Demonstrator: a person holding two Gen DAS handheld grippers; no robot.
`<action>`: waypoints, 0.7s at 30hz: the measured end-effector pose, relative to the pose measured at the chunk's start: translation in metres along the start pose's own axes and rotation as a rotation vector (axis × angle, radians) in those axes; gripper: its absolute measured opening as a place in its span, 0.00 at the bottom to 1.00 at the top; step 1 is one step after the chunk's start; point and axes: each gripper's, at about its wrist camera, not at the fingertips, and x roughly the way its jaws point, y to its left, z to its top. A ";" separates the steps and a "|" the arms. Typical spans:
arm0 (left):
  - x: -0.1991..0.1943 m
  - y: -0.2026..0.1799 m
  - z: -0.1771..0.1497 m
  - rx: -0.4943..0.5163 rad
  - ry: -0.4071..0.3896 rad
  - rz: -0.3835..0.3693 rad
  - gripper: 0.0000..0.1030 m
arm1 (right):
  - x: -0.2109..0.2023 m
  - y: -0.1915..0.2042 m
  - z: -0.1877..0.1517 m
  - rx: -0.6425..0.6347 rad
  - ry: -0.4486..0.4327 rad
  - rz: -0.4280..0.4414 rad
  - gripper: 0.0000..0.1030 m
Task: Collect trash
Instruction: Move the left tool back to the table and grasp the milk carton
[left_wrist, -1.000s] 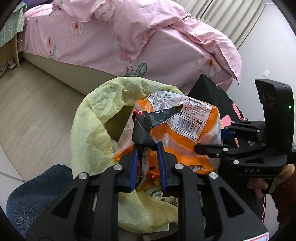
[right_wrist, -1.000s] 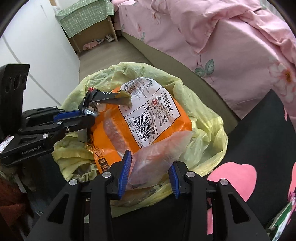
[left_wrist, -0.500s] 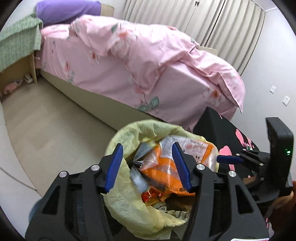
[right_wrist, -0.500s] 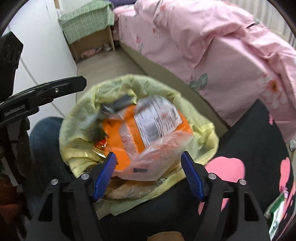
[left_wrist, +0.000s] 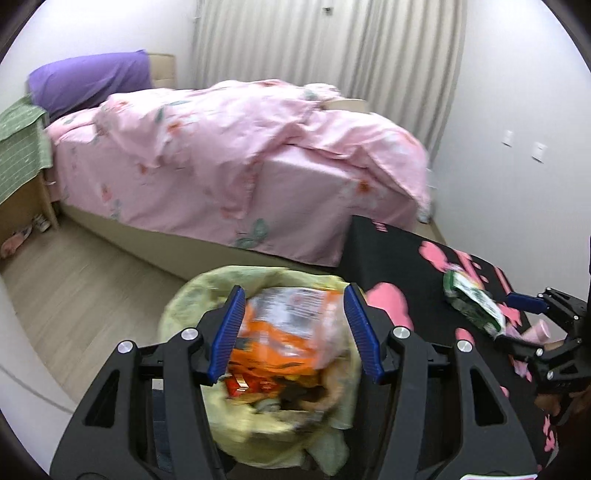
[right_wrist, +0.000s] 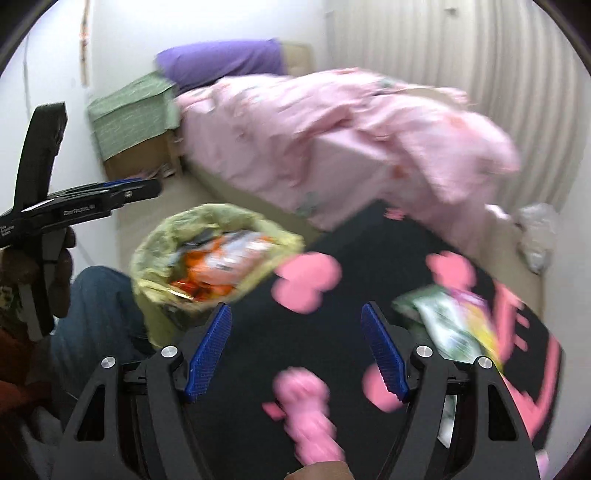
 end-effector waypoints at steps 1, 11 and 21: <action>0.001 -0.011 -0.001 0.018 0.004 -0.020 0.51 | -0.005 -0.006 -0.006 0.019 -0.002 -0.016 0.67; 0.051 -0.133 -0.015 0.171 0.153 -0.322 0.51 | -0.062 -0.092 -0.092 0.245 -0.022 -0.231 0.67; 0.135 -0.243 -0.021 0.161 0.389 -0.489 0.58 | -0.064 -0.137 -0.150 0.367 -0.005 -0.275 0.67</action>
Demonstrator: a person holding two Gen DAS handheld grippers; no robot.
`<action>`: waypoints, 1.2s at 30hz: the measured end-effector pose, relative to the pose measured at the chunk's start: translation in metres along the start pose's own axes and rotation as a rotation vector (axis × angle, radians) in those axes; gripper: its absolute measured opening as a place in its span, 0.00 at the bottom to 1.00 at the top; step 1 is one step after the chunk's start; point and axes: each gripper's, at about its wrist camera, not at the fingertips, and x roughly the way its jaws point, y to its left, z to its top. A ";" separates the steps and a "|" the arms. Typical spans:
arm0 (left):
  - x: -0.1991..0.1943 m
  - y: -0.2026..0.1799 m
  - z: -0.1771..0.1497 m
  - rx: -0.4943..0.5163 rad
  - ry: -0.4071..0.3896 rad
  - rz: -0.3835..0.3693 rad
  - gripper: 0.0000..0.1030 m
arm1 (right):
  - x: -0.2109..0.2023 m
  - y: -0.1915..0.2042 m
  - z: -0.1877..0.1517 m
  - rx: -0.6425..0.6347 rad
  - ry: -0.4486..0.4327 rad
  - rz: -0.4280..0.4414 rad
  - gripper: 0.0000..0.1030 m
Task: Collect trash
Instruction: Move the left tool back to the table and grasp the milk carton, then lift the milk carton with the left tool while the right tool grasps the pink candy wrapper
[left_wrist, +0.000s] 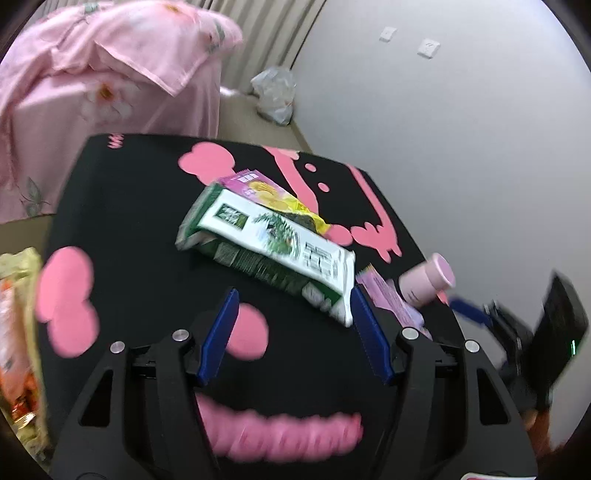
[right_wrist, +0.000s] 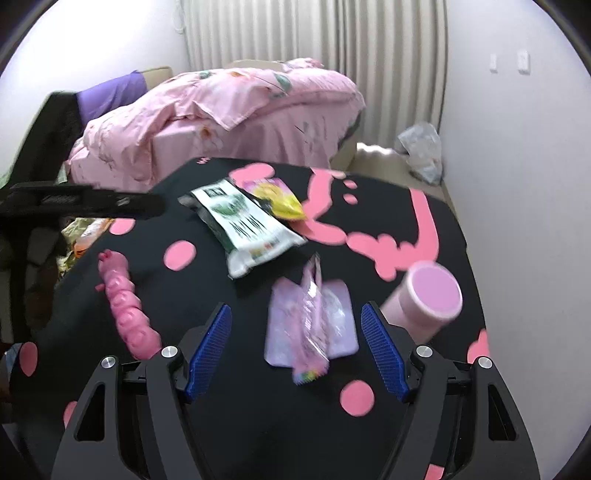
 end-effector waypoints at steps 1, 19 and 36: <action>0.012 0.001 0.008 -0.029 0.014 0.008 0.59 | 0.001 -0.002 -0.002 0.009 0.001 -0.002 0.67; 0.096 -0.017 0.047 0.189 0.166 0.285 0.62 | 0.002 -0.027 -0.038 0.109 -0.038 -0.004 0.67; 0.044 -0.024 -0.013 0.289 0.228 0.221 0.47 | 0.019 -0.004 -0.010 -0.007 0.011 0.024 0.43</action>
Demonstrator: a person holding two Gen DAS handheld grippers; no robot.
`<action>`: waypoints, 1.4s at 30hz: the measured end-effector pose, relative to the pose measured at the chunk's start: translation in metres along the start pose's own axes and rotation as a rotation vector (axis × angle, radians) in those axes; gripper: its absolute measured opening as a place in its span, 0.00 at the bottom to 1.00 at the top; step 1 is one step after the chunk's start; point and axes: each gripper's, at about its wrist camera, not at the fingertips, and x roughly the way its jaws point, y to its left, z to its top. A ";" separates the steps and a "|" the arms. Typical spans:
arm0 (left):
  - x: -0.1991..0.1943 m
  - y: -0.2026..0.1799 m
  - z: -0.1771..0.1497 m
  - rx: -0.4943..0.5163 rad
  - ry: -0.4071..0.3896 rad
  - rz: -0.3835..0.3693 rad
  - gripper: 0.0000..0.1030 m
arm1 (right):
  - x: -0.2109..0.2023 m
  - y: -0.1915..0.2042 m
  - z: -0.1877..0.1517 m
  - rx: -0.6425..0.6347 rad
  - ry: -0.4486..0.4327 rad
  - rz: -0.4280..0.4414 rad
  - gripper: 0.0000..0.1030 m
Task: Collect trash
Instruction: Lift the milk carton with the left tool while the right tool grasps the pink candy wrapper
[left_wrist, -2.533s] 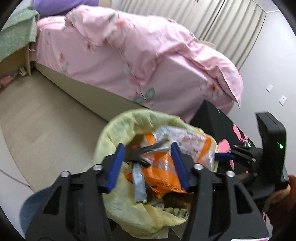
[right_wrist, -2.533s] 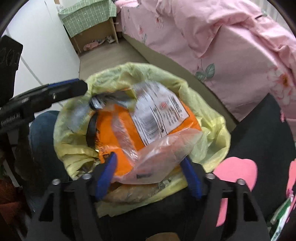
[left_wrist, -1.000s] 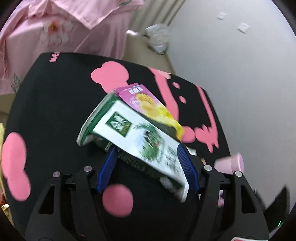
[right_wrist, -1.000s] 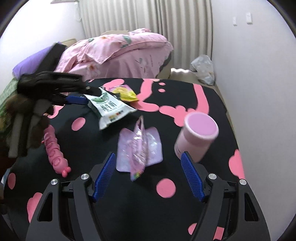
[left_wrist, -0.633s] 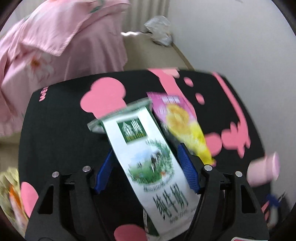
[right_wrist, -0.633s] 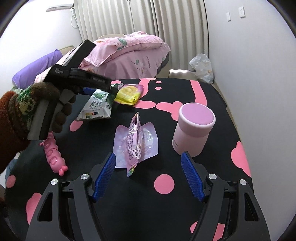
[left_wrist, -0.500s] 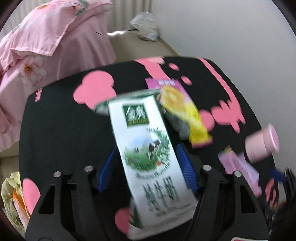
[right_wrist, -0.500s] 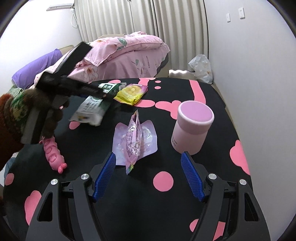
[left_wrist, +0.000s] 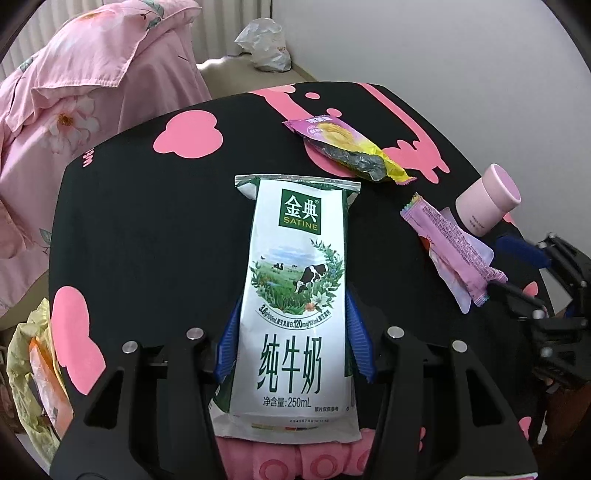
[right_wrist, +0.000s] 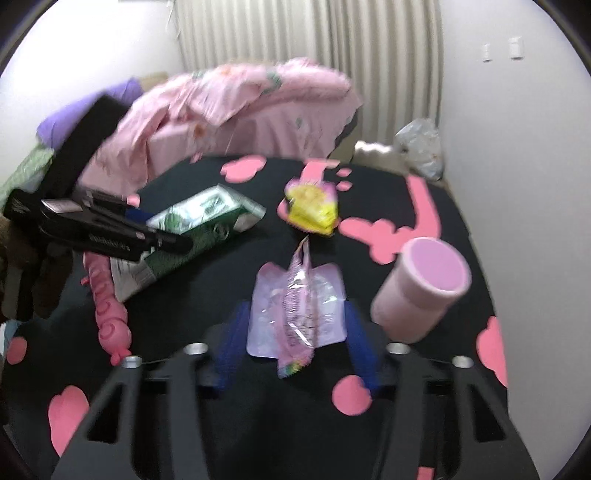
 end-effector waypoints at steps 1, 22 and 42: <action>0.001 -0.001 0.002 0.003 0.002 -0.004 0.47 | 0.006 0.002 0.001 -0.015 0.020 -0.005 0.37; -0.005 0.000 0.038 -0.062 -0.044 -0.045 0.52 | -0.028 -0.004 -0.026 0.086 -0.042 0.044 0.19; -0.132 -0.009 -0.037 -0.069 -0.361 -0.024 0.52 | -0.063 0.010 -0.022 0.079 -0.107 0.034 0.19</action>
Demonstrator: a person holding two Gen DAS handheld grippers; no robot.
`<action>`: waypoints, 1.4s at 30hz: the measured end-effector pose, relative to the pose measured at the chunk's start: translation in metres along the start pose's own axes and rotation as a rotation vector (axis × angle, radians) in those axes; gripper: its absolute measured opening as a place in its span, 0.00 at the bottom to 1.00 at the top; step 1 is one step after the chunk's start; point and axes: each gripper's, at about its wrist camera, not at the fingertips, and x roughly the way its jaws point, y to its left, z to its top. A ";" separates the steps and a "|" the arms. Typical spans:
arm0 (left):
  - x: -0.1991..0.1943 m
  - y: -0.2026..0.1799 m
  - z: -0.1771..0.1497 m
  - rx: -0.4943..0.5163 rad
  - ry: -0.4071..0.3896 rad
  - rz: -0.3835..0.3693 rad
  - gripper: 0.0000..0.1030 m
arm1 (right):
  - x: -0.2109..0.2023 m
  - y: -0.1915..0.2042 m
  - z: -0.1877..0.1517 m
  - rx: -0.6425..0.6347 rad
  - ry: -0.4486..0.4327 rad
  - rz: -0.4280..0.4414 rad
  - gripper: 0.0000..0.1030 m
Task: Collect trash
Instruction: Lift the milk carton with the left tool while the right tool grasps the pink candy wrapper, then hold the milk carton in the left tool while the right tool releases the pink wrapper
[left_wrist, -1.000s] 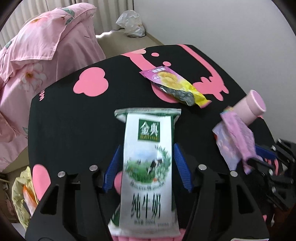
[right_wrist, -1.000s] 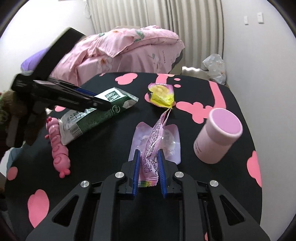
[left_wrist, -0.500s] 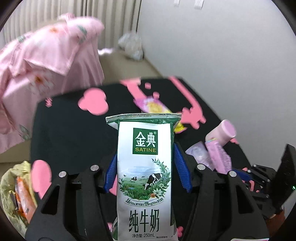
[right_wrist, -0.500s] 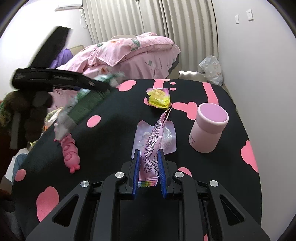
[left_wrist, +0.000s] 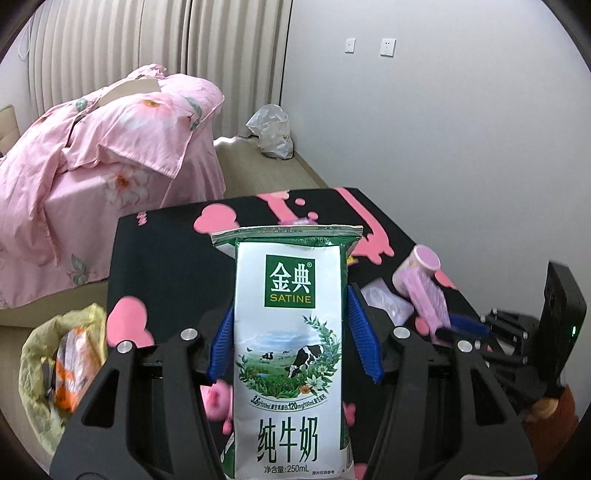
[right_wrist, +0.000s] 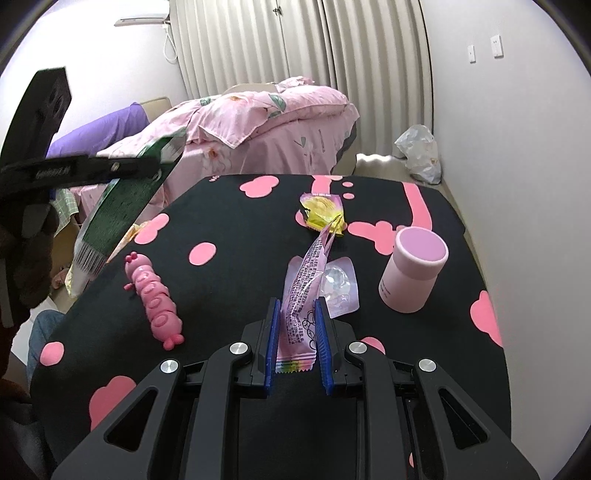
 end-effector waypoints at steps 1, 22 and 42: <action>-0.006 0.001 -0.006 -0.002 0.004 0.001 0.52 | -0.001 0.002 0.001 -0.002 -0.002 0.000 0.19; 0.017 0.041 -0.094 -0.132 0.229 0.018 0.52 | 0.005 0.025 -0.015 -0.045 0.069 -0.019 0.19; 0.027 0.045 -0.091 -0.176 0.276 -0.025 0.61 | 0.035 0.022 -0.045 -0.021 0.195 0.045 0.37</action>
